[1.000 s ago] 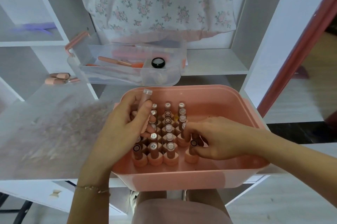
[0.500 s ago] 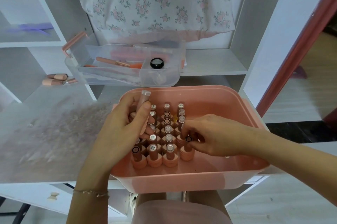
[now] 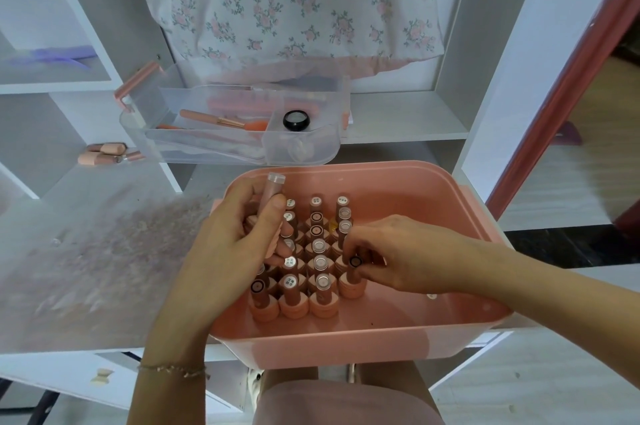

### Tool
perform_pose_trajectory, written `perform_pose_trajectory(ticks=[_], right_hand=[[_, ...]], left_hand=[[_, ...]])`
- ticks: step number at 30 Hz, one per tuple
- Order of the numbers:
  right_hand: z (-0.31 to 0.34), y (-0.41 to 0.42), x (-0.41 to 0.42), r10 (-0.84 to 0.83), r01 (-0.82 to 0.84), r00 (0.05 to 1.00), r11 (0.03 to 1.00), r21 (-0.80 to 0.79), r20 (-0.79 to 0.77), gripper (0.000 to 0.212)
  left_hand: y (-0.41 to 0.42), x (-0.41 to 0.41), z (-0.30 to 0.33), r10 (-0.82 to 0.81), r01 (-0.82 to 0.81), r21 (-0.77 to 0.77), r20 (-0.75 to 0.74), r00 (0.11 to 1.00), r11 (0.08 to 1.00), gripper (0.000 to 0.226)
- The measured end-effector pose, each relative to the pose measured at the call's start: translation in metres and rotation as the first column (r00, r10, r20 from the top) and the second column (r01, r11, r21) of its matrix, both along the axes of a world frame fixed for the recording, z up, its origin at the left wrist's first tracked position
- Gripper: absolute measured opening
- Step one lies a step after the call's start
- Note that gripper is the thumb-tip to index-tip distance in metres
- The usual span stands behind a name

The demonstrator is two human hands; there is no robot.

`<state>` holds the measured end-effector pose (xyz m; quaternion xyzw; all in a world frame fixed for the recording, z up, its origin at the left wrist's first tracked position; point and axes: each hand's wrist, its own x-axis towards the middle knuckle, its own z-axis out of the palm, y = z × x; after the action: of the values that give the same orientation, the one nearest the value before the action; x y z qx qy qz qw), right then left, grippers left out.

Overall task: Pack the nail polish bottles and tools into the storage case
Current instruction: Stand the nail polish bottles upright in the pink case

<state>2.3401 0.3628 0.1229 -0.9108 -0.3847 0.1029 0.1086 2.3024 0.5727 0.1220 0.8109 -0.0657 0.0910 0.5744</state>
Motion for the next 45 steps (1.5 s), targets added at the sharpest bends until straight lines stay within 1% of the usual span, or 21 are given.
perform_pose_trajectory(ticks=[12,19,22,25,28,31,39,43,45], right_hand=[[-0.0022,0.0001,-0.0002,-0.018,0.018,1.000,1.000,0.026,-0.006,0.019],[-0.0051,-0.0003,0.0003,-0.014,0.014,1.000,0.999,0.031,0.022,0.017],[-0.0052,-0.0008,-0.0006,-0.005,0.004,1.000,0.999,0.035,0.024,0.018],[-0.0043,-0.0007,-0.0016,0.002,-0.002,1.000,0.999,0.036,0.018,0.017],[-0.0041,-0.0005,-0.0018,-0.002,0.001,1.000,0.999,0.033,0.024,0.017],[-0.0041,-0.0007,-0.0022,-0.010,0.010,1.000,1.000,0.028,0.021,0.017],[-0.0026,0.0001,-0.0026,-0.011,0.011,1.000,1.000,0.021,0.012,0.018],[0.0002,0.0003,-0.0046,-0.007,0.007,1.000,1.000,0.019,0.000,0.022],[0.0021,-0.0010,-0.0068,-0.005,0.004,0.999,0.999,0.038,0.043,0.027]], left_hand=[[0.0000,-0.0005,0.0002,-0.007,0.007,-0.005,-0.017,1.000,1.000,0.016],[0.0002,-0.0005,0.0007,-0.003,0.003,-0.003,-0.023,1.000,1.000,0.012],[0.0001,-0.0009,0.0017,-0.007,0.007,-0.002,-0.021,1.000,1.000,0.016],[-0.0003,-0.0018,0.0025,-0.010,0.010,-0.007,-0.022,1.000,1.000,0.030],[0.0000,-0.0024,0.0030,-0.009,0.009,-0.006,-0.020,1.000,1.000,0.029],[0.0002,-0.0032,0.0037,-0.008,0.008,0.002,-0.019,1.000,1.000,0.032],[-0.0001,-0.0024,0.0028,-0.011,0.011,-0.001,-0.019,1.000,1.000,0.019],[-0.0003,-0.0031,0.0030,-0.019,0.019,-0.004,-0.021,1.000,1.000,0.023],[-0.0006,-0.0030,0.0031,-0.020,0.020,-0.004,-0.026,0.999,1.000,0.024]])
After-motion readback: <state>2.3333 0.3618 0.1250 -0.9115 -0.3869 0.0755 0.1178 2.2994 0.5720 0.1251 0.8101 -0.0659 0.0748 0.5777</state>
